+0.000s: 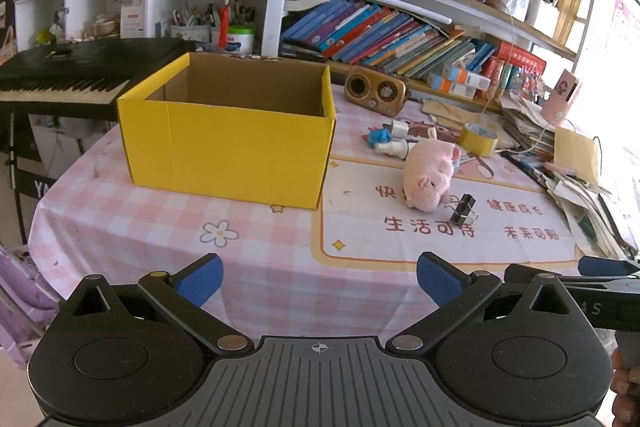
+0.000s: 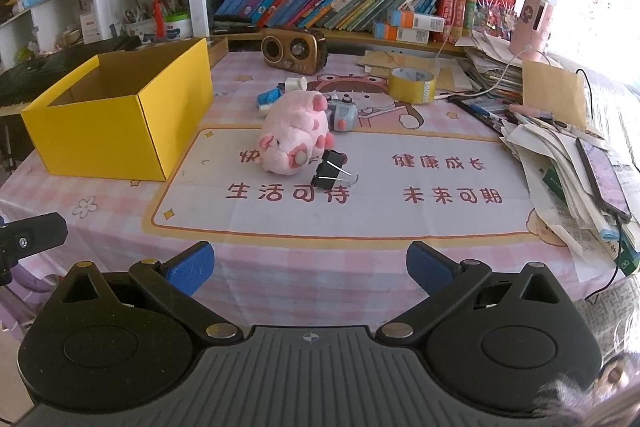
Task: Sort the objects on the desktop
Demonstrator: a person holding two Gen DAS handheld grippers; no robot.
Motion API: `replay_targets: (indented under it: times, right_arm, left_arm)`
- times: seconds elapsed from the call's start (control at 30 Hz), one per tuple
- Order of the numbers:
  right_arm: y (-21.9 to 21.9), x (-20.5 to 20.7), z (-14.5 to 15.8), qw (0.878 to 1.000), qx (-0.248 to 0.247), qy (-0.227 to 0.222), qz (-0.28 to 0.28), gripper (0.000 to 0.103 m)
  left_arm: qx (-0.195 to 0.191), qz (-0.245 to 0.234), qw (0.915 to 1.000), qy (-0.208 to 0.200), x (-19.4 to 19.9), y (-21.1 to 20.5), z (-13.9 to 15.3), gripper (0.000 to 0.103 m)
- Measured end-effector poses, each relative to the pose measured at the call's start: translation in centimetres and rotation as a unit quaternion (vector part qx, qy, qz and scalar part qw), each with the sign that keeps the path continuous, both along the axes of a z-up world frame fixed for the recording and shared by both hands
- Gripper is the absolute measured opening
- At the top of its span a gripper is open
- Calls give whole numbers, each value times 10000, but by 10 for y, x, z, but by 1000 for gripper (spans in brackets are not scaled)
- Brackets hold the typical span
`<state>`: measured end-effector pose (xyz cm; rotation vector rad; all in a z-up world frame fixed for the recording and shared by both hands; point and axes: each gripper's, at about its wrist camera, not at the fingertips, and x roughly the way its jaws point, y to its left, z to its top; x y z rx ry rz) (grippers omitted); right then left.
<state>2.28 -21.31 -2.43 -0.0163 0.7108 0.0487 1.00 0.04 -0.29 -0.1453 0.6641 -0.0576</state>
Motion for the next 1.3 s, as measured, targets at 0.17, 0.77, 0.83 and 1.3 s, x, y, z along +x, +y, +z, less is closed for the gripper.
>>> replay_targets:
  times: [0.17, 0.77, 0.83, 1.3]
  right_arm:
    - [3, 0, 1, 10000, -42, -16, 22, 103]
    - [4, 0, 4, 9997, 61, -152, 164, 103]
    - [0, 2, 4, 9996, 110, -184, 166, 103]
    - [-20, 33, 0, 9999, 55, -65, 140, 101]
  left_arm:
    - [21, -108, 9999, -59, 0, -2, 2, 103]
    - [73, -351, 9994, -9, 16, -10, -3, 103]
    - [87, -382, 9992, 7, 20, -13, -4, 103]
    - [69, -552, 9983, 183, 50, -36, -8, 103]
